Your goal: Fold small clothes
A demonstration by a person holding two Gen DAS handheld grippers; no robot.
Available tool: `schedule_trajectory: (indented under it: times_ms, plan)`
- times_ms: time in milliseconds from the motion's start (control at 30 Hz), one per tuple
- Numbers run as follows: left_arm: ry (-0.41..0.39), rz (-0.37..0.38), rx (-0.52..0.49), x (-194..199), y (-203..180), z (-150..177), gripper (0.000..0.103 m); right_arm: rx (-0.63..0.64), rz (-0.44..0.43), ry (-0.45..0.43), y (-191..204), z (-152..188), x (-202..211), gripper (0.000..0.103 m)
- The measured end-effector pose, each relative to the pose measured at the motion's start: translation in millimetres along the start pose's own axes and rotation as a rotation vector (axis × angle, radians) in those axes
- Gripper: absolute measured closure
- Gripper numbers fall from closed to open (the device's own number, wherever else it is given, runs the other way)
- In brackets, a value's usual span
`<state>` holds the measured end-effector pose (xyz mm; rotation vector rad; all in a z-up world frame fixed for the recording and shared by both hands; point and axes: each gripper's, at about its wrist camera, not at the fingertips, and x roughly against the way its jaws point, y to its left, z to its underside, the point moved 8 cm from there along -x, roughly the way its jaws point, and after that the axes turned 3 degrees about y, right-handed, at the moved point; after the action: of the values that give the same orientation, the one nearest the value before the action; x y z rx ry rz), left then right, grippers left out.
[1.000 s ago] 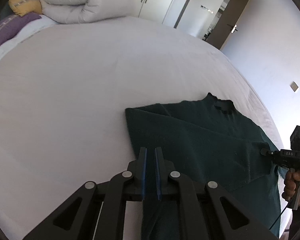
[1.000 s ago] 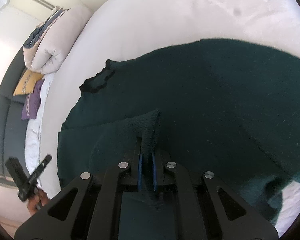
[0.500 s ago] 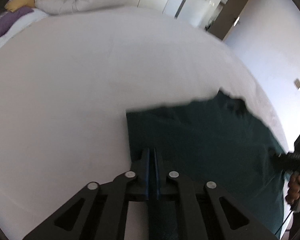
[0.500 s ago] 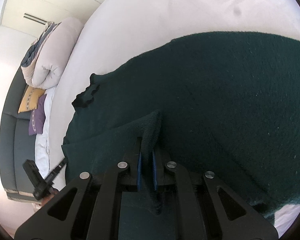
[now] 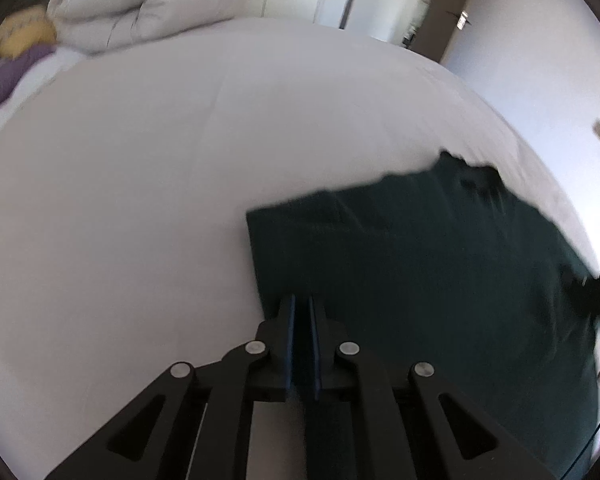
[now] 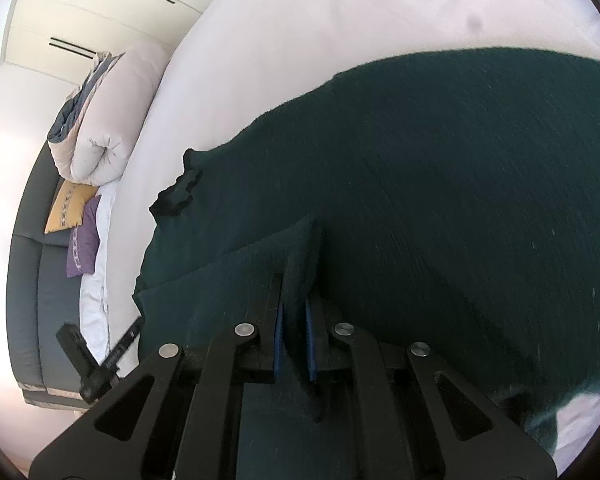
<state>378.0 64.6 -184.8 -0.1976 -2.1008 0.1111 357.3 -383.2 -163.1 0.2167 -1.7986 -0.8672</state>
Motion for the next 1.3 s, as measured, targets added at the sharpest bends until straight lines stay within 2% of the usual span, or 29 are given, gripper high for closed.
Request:
schedule_trajectory:
  times_ms: [100, 200, 333, 467, 600, 667, 733, 800, 833, 867, 933, 1000, 1100, 1133, 1200, 1300]
  plan:
    - [-0.018, -0.046, -0.046, 8, -9, 17, 0.095, 0.004, 0.004, -0.005, 0, 6, 5, 0.095]
    - [-0.028, -0.069, -0.057, 19, -4, 27, 0.09, 0.007, 0.016, -0.004, -1, 13, 12, 0.095]
    - [-0.031, -0.08, -0.041, 18, -6, 31, 0.078, -0.001, 0.028, -0.005, -8, 19, 21, 0.094]
    - [-0.021, -0.089, -0.041, 25, -6, 39, 0.07, 0.011, 0.045, -0.026, -18, 21, 32, 0.094]
    - [-0.022, -0.109, -0.043, 46, -9, 55, 0.07, 0.035, 0.154, -0.113, -33, 25, 63, 0.094]
    - [-0.032, -0.086, -0.048, 60, -15, 66, 0.069, 0.041, 0.158, -0.158, -42, 34, 87, 0.093]
    - [-0.05, -0.072, -0.067, 72, -30, 75, 0.052, 0.034, 0.128, -0.207, -53, 47, 116, 0.092]
    - [-0.083, -0.02, -0.078, 85, -49, 82, 0.043, 0.005, 0.101, -0.264, -73, 60, 148, 0.082]
    - [-0.099, 0.01, -0.078, 91, -59, 84, 0.037, -0.031, 0.088, -0.297, -88, 67, 167, 0.069]
    - [-0.112, 0.031, -0.075, 96, -66, 86, 0.035, -0.077, 0.071, -0.335, -106, 73, 186, 0.047]
    - [-0.139, 0.1, -0.049, 106, -82, 87, 0.025, -0.186, 0.033, -0.432, -145, 84, 224, 0.033]
    - [-0.141, 0.155, -0.01, 107, -96, 86, 0.024, -0.317, -0.036, -0.498, -190, 95, 258, 0.033]
    - [-0.108, 0.219, 0.046, 99, -112, 79, 0.024, -0.497, -0.103, -0.528, -243, 110, 282, 0.037]
    - [-0.098, 0.234, 0.065, 96, -117, 77, 0.024, -0.544, -0.163, -0.545, -256, 113, 289, 0.038]
    - [-0.081, 0.275, 0.097, 91, -127, 72, 0.024, -0.6, -0.231, -0.57, -268, 115, 300, 0.038]
    - [-0.054, 0.324, 0.144, 84, -139, 66, 0.024, -0.656, -0.256, -0.617, -279, 110, 309, 0.038]
